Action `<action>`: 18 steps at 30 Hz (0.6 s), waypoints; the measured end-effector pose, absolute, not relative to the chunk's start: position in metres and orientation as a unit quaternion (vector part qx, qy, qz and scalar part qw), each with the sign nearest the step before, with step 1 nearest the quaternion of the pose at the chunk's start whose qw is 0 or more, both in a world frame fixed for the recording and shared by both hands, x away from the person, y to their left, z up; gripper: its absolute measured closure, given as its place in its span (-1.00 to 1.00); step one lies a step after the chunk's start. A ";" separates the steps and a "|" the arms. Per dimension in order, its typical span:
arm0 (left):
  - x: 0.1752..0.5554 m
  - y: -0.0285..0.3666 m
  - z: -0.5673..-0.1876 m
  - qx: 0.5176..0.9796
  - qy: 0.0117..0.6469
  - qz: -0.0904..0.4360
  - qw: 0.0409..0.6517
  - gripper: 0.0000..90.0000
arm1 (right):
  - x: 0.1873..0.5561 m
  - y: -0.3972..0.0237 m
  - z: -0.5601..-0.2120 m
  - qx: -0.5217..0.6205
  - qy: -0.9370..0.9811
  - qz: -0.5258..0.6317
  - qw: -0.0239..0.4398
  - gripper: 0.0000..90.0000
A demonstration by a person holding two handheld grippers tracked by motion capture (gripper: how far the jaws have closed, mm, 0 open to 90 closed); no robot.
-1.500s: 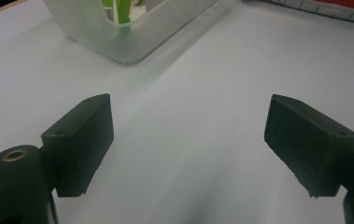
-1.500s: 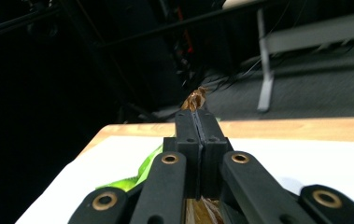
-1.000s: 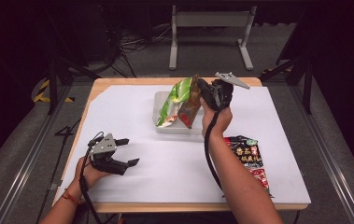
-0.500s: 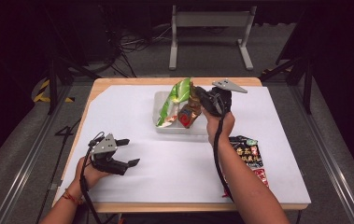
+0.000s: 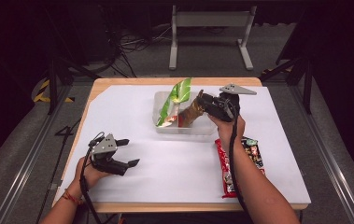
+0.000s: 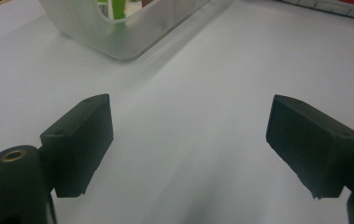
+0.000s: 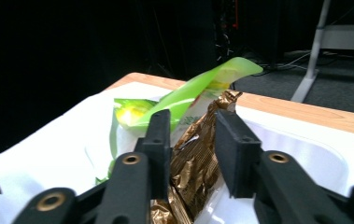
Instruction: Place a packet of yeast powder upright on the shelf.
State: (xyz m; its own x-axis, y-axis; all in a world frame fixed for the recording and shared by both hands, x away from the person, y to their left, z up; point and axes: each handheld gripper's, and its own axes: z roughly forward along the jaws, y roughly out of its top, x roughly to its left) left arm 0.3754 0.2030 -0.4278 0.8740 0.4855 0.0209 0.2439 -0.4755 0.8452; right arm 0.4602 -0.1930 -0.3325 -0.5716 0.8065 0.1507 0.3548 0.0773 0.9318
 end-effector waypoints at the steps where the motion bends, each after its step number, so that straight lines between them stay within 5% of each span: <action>1: 0.375 0.203 -0.428 0.849 0.215 0.129 0.464 -0.65 | 0.460 -0.193 -0.333 0.413 0.705 0.537 0.210 0.43; 18: 0.377 0.205 -0.428 0.847 0.216 0.132 0.467 -0.64 | 0.450 -0.194 -0.324 0.357 0.751 0.515 0.209 0.26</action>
